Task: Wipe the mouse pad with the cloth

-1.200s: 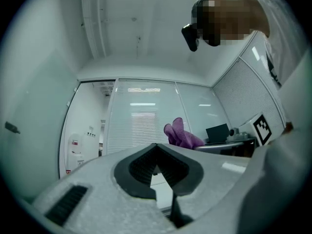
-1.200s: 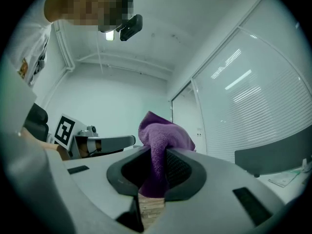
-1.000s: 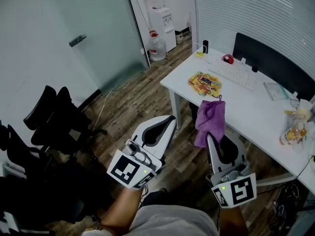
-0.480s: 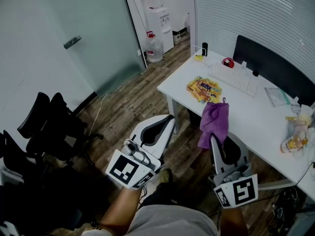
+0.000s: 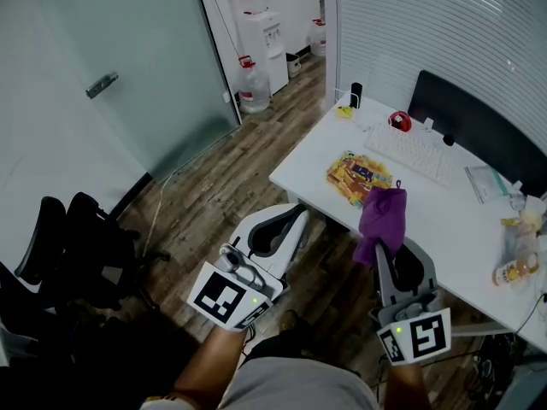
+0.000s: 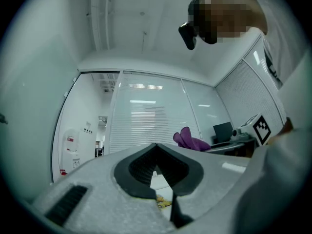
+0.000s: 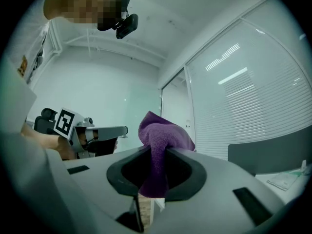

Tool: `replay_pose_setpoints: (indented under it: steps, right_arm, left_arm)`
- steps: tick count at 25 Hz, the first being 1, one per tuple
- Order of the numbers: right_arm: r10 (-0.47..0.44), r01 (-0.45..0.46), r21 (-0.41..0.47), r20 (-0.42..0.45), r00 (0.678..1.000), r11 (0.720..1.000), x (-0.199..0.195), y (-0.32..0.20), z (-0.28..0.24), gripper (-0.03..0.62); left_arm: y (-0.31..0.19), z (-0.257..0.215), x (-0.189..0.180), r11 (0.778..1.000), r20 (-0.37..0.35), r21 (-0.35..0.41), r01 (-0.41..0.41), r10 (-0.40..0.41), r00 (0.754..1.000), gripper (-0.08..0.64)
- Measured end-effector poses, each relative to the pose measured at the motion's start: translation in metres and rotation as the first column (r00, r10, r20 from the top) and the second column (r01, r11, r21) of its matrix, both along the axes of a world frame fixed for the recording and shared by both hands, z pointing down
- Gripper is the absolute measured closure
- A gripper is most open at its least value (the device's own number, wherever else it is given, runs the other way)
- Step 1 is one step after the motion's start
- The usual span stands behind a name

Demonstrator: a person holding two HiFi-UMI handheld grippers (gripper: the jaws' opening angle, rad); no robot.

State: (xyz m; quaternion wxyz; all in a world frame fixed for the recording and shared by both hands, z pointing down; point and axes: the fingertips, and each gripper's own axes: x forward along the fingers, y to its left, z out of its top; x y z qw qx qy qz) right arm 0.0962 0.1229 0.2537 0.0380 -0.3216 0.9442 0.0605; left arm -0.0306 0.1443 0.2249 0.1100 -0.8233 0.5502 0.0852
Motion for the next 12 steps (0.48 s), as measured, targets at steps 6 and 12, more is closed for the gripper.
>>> replay_pose_setpoints:
  steps: [6,12]
  right_arm:
    - [0.043,-0.043,-0.009,-0.031,0.999,0.999,-0.045,-0.037,0.006,0.523]
    - [0.083,-0.083,-0.019,-0.044,0.996,0.996,-0.078,-0.065,0.012,0.523]
  left_arm:
    - [-0.042,0.007,-0.048,0.999,-0.023,-0.009,-0.042,0.042,0.999,0.545]
    - [-0.072,0.017,-0.082,0.996,-0.026,-0.026,-0.085,0.084,0.996,0.545]
